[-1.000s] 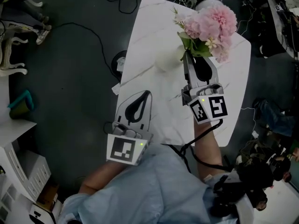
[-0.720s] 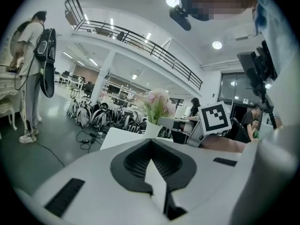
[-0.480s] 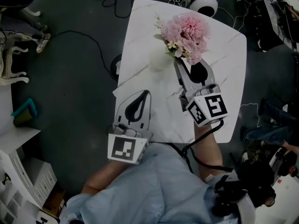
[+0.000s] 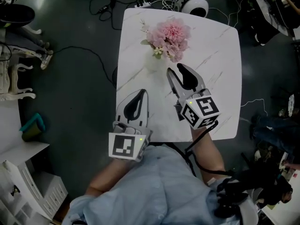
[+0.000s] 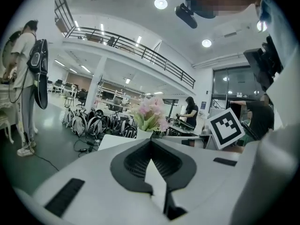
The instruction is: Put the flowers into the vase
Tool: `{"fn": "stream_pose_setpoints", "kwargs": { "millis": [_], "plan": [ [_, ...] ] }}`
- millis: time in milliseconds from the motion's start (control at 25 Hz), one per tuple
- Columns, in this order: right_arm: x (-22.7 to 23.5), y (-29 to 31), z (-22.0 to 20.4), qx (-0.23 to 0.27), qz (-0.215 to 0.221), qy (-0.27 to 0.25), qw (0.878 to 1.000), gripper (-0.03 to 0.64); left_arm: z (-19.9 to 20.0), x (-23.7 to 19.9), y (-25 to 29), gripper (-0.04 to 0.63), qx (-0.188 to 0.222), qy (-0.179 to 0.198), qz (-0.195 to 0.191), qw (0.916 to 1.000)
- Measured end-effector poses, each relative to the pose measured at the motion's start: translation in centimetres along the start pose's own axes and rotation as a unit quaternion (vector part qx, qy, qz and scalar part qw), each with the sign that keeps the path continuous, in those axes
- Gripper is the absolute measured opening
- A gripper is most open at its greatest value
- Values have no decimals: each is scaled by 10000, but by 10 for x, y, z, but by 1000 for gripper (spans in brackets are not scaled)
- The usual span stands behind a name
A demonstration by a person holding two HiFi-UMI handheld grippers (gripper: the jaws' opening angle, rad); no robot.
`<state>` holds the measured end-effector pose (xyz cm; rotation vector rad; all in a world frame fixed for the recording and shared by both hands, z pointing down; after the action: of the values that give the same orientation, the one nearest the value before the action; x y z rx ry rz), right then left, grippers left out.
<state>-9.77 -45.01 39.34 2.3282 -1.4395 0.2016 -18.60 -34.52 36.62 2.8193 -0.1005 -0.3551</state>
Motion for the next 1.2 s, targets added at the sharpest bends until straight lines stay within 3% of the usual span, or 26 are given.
{"fn": "stream_pose_setpoints", "kwargs": {
  "millis": [160, 400, 880, 1200],
  "plan": [
    [-8, -28, -10, 50, -124, 217, 9997, 118, 8, 6, -6, 5, 237, 86, 106, 9996],
    [-18, -74, -4, 207, -457, 172, 9986, 4, 22, 24, -17, 4, 518, 467, 210, 9973],
    [-42, -130, 19, 720, -609, -78, 9955, 0, 45, 63, -42, 3, 984, 742, -81, 9923],
    [-47, -137, 24, 784, -527, -102, 9955, 0, 53, 76, -47, 4, 1087, 778, -183, 9909]
  ]
}}
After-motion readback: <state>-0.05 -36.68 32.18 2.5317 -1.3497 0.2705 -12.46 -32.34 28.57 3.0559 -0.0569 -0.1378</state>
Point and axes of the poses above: the fingertips, and each gripper's own axes: y forward along the fingers, x to its right, z out of its top, the point moved 2 cm from there along -y, backward along the fingers, and after that the axes turned 11 degrees about z, right-handed, at the moved point
